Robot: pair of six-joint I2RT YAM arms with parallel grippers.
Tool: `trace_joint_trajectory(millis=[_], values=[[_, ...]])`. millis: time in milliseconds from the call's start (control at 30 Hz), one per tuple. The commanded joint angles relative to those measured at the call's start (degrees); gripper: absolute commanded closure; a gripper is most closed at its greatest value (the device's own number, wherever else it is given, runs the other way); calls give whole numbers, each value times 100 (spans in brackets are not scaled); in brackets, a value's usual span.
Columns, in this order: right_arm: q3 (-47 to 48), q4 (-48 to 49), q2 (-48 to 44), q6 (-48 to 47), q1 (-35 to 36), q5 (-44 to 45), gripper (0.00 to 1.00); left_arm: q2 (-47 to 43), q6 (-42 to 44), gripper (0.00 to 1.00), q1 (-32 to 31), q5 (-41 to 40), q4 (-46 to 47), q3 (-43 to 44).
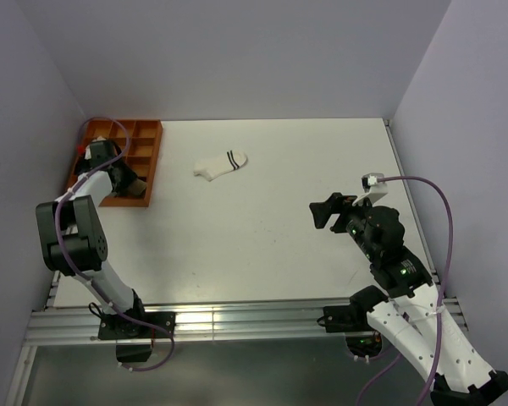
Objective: Roll the socks
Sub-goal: Place the sock in the storage box.
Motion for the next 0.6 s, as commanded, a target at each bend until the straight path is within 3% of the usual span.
trace_joint_trajectory(millis=[0,567], values=[[-39,262,-36,-123,-5,-43,11,305,32,100,-15,30,-411,193],[-39,289,26,-141,3,-122,11,1659,366,100,90,329,-1801,1292]])
